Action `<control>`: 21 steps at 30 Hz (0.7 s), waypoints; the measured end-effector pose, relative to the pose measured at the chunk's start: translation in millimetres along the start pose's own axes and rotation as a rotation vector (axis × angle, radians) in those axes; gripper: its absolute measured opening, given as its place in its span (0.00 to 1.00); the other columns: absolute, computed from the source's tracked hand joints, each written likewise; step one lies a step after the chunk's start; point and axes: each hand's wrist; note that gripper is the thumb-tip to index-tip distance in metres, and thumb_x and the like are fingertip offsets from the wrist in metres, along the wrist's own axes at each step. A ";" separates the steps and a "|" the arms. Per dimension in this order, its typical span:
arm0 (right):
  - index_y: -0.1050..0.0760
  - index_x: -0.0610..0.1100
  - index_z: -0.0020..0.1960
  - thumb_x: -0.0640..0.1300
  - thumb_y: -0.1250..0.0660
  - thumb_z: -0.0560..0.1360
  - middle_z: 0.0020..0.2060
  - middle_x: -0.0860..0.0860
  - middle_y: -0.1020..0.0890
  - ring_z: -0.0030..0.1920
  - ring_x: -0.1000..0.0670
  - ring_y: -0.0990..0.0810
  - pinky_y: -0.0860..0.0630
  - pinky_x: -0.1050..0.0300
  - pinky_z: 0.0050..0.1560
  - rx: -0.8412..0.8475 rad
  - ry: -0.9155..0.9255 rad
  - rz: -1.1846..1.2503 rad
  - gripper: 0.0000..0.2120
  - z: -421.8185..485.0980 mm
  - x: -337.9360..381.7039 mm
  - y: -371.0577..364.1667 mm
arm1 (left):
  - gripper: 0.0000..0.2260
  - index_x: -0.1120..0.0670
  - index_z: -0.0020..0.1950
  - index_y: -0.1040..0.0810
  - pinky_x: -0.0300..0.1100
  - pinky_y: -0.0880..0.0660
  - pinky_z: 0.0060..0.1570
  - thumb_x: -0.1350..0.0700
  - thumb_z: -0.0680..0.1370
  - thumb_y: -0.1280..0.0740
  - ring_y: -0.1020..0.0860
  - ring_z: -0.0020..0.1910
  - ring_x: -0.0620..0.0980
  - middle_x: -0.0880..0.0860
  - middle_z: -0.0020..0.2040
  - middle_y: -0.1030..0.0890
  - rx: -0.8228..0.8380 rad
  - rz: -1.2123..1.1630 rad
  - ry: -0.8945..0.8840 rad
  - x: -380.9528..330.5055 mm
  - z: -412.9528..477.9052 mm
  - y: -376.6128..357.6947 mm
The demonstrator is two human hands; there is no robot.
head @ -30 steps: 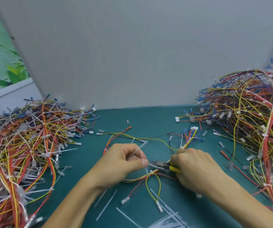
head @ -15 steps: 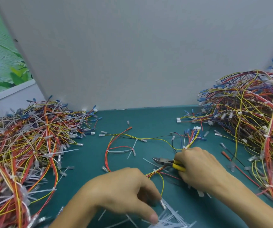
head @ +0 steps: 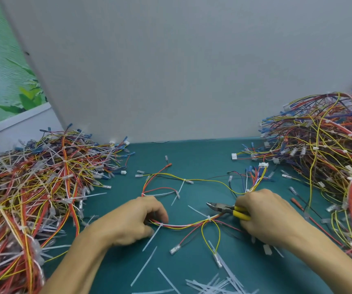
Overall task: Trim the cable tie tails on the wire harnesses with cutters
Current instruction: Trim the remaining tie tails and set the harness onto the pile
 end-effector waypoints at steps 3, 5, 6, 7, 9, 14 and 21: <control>0.32 0.50 0.42 0.51 0.39 0.74 0.38 0.51 0.30 0.41 0.43 0.30 0.34 0.56 0.38 0.003 0.002 -0.005 0.06 -0.7 0.9 1.3 | 0.12 0.44 0.45 0.21 0.37 0.26 0.52 0.56 0.68 0.23 0.23 0.46 0.39 0.43 0.46 0.22 -0.032 -0.047 0.001 0.5 1.7 -3.6; 0.33 0.50 0.41 0.51 0.39 0.74 0.40 0.51 0.29 0.42 0.43 0.29 0.33 0.56 0.38 0.017 0.009 0.002 0.07 -1.0 0.1 3.3 | 0.07 0.45 0.43 0.18 0.39 0.26 0.52 0.54 0.69 0.23 0.22 0.45 0.39 0.44 0.45 0.20 -0.045 -0.064 -0.031 1.0 2.7 -3.6; 0.34 0.50 0.40 0.51 0.39 0.74 0.41 0.50 0.27 0.43 0.43 0.27 0.32 0.56 0.38 0.029 0.013 0.005 0.08 -1.1 -0.3 4.8 | 0.05 0.46 0.43 0.16 0.39 0.26 0.52 0.54 0.70 0.24 0.22 0.45 0.39 0.44 0.44 0.20 -0.048 -0.064 -0.050 1.4 3.2 -3.6; 0.34 0.50 0.40 0.52 0.38 0.74 0.41 0.51 0.26 0.44 0.43 0.26 0.31 0.55 0.39 0.043 0.019 0.010 0.08 -1.3 -0.6 6.5 | 0.03 0.48 0.44 0.15 0.38 0.26 0.53 0.55 0.71 0.25 0.22 0.45 0.38 0.43 0.45 0.19 -0.049 -0.062 -0.066 1.8 3.6 -3.7; 0.34 0.49 0.38 0.53 0.37 0.74 0.38 0.53 0.25 0.44 0.45 0.25 0.29 0.55 0.39 0.069 0.023 0.040 0.11 -2.4 0.1 10.5 | 0.02 0.50 0.44 0.15 0.34 0.28 0.53 0.56 0.73 0.27 0.22 0.46 0.36 0.42 0.45 0.19 -0.050 -0.053 -0.088 2.3 4.5 -4.2; 0.39 0.53 0.34 0.50 0.37 0.73 0.36 0.54 0.30 0.43 0.47 0.29 0.33 0.56 0.39 0.104 0.043 0.091 0.13 -10.2 12.1 22.2 | 0.04 0.45 0.47 0.16 0.30 0.28 0.50 0.53 0.74 0.28 0.23 0.45 0.33 0.38 0.42 0.19 -0.134 0.002 -0.103 2.4 6.2 -8.0; 0.29 0.49 0.50 0.48 0.39 0.72 0.47 0.51 0.25 0.50 0.43 0.24 0.27 0.52 0.44 0.098 0.156 -0.030 0.07 -19.3 45.5 31.3 | 0.04 0.53 0.43 0.20 0.41 0.23 0.46 0.61 0.75 0.30 0.21 0.37 0.44 0.52 0.39 0.16 -0.093 -0.341 -0.061 4.8 9.8 -14.9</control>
Point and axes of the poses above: each hand's wrist, its own z-axis towards the middle knuckle, its own y-axis out of the back of the hand, x = y × z
